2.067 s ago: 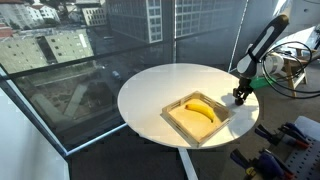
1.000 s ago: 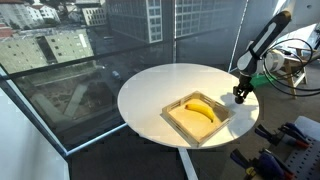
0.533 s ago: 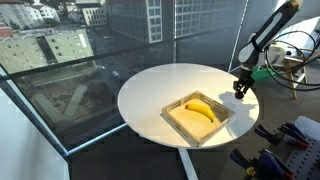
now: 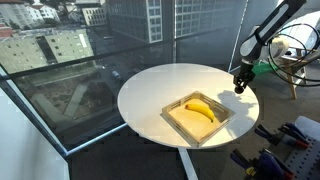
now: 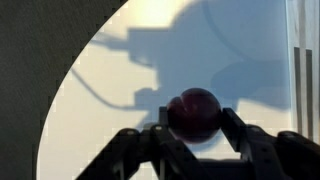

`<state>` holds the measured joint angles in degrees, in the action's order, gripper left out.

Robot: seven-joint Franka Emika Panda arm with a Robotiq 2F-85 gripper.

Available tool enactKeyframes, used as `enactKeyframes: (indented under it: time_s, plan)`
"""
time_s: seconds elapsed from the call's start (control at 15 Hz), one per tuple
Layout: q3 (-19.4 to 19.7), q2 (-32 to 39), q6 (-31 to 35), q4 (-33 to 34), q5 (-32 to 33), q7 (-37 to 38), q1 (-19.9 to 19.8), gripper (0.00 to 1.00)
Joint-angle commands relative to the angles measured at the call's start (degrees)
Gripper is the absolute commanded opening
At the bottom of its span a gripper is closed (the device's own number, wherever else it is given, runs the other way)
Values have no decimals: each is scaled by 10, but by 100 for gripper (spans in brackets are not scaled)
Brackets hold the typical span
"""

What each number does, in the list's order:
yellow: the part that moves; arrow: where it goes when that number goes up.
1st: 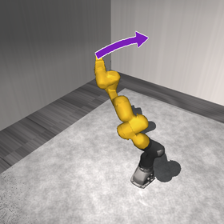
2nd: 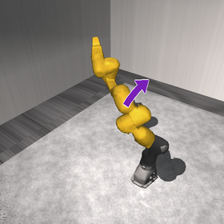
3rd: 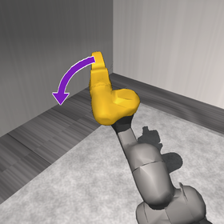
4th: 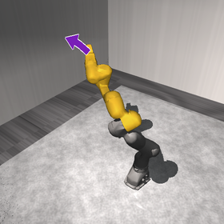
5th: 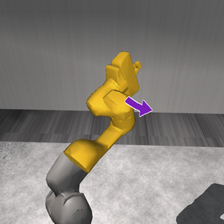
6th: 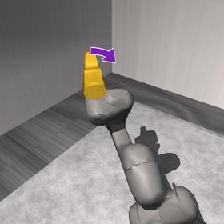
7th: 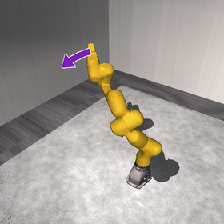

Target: Put the plum in the crate

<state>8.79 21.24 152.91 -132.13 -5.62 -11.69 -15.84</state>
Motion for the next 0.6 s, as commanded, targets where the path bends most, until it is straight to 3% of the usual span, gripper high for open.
enactKeyframes:
  time_s: [0.0,0.53]
  plan:
    - [8,-28,-22,-2,20,13,5,31]
    - [6,-69,-74,-1,15,5,4,31]
